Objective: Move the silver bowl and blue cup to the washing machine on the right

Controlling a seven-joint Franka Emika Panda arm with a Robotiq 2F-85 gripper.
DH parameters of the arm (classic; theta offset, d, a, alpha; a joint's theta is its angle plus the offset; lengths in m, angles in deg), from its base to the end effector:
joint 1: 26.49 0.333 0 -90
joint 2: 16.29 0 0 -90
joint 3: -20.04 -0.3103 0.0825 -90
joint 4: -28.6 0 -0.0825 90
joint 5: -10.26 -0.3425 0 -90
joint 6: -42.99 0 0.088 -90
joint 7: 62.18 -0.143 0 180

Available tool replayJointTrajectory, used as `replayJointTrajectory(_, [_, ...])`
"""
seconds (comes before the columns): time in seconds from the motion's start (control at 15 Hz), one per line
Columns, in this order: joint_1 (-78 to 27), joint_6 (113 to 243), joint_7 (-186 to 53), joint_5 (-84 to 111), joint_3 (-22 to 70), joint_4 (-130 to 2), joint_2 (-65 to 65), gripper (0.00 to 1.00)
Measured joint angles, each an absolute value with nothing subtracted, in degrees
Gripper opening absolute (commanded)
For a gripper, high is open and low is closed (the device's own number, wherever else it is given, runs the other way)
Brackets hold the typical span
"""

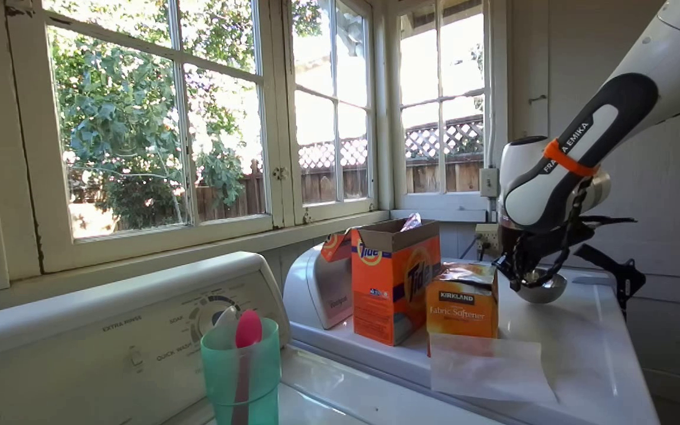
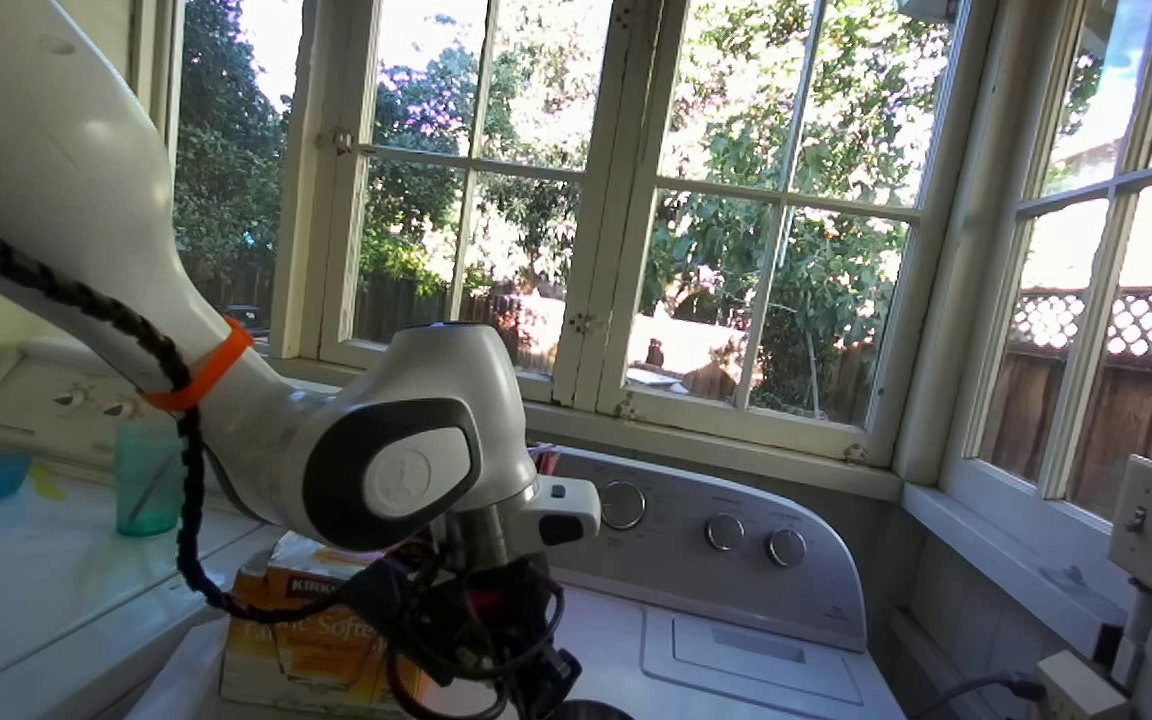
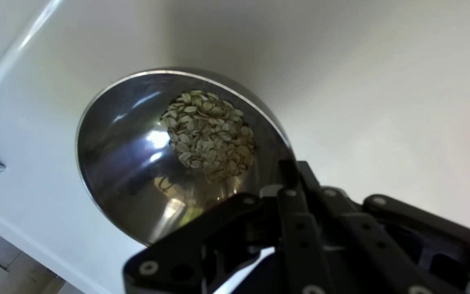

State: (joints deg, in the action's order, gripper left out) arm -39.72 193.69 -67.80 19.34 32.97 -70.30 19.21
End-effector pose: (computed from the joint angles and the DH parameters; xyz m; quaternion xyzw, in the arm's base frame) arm 0.6140 -0.2813 0.2531 0.9668 -0.1795 0.1233 0.1338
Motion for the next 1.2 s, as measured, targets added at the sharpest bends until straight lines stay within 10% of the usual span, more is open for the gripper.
replayJointTrajectory(1.2, [-39.9, 178.2, -59.6, 17.6, 30.7, -44.6, 32.3, 0.01])
